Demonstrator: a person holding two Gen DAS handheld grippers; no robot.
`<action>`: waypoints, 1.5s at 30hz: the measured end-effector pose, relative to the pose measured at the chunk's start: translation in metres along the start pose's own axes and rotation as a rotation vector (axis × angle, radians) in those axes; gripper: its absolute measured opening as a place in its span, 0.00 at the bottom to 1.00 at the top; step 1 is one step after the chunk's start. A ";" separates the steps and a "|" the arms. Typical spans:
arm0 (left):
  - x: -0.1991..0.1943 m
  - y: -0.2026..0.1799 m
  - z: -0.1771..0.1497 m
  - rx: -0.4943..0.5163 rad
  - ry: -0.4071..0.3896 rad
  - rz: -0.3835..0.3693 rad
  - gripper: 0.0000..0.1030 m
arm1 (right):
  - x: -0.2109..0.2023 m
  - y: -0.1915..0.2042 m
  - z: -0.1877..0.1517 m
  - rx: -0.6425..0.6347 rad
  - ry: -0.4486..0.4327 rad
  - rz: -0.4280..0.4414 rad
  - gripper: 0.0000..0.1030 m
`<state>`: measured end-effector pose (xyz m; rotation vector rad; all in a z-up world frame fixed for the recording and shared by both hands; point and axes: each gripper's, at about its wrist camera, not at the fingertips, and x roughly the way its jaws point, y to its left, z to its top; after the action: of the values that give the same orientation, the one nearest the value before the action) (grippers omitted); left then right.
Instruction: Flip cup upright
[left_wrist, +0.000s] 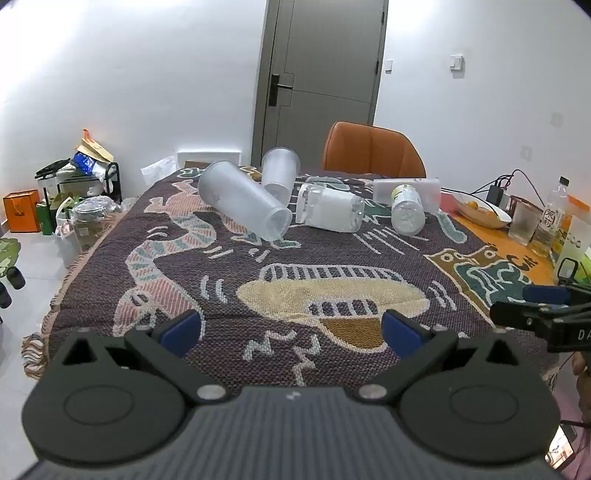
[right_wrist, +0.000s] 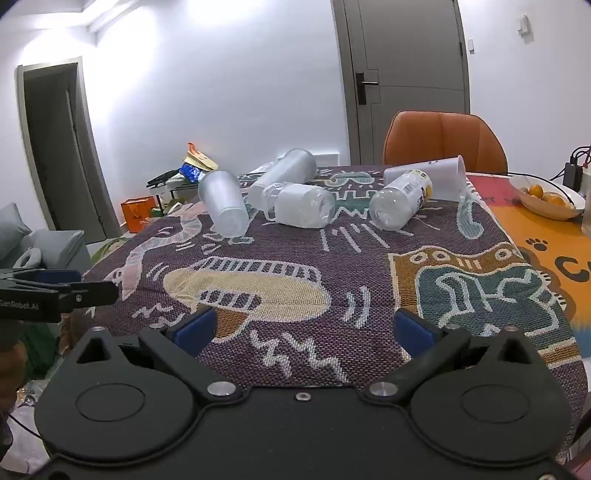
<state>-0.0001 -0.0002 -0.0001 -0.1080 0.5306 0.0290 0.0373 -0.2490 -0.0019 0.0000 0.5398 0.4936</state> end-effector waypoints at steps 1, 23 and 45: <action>0.000 0.000 0.000 0.001 0.002 -0.002 1.00 | 0.000 0.000 0.000 0.002 0.001 0.000 1.00; -0.004 0.002 0.003 0.020 -0.023 -0.018 1.00 | 0.002 -0.001 -0.001 0.007 0.002 -0.004 1.00; -0.002 0.002 0.002 0.011 -0.022 -0.028 1.00 | 0.003 -0.002 -0.001 0.008 0.003 -0.004 1.00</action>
<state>-0.0014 0.0016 0.0025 -0.1044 0.5068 -0.0003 0.0400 -0.2497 -0.0046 0.0058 0.5450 0.4874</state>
